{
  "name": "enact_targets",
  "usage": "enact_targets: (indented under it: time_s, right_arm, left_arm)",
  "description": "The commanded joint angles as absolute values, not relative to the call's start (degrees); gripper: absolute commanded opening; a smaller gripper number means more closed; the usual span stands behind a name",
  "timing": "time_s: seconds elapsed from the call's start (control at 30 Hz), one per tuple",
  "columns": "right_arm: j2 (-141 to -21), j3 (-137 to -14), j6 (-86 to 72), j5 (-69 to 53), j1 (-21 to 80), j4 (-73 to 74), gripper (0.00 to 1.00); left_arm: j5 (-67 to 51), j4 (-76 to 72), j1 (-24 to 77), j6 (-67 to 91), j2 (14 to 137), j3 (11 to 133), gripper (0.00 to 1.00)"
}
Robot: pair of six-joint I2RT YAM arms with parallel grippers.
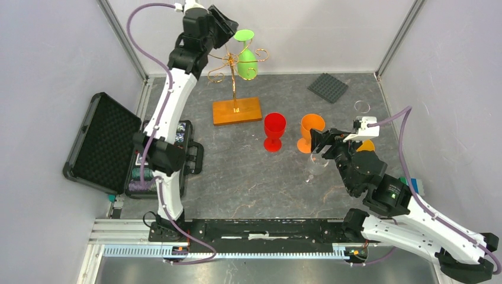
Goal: Take the wine glass off the wine glass rack
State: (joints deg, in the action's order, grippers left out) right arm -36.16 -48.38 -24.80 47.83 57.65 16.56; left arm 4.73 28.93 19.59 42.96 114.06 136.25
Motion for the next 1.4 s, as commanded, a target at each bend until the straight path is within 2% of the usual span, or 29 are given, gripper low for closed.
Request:
enact_targets:
  time_s: [0.0,0.43,0.7,1.07,1.37]
  right_arm:
    - [-36.6,-48.2,-26.1,47.2,57.9,14.4,0.75]
    - [-37.7,-47.7,-26.2,48.2,57.9,13.7,0.75]
    - [-36.8,-47.4,-26.4,49.4,57.9,13.3,0.74]
    - [-36.3,-46.9,-26.4,50.8,57.9,13.1,0.73]
    - [-35.7,-46.1,-26.4,51.9,57.9,12.5,0.72]
  left_arm:
    - [4.6,27.3,19.8,50.8,118.7,140.2,0.54]
    - [8.6,25.2,19.6,50.9,123.2,139.4,0.52]
    - [8.6,23.5,19.0,54.8,125.5,139.8,0.47]
    - [7.9,20.8,18.4,56.0,127.3,139.9,0.34]
    - [7.4,19.8,18.0,57.0,126.9,139.5,0.16]
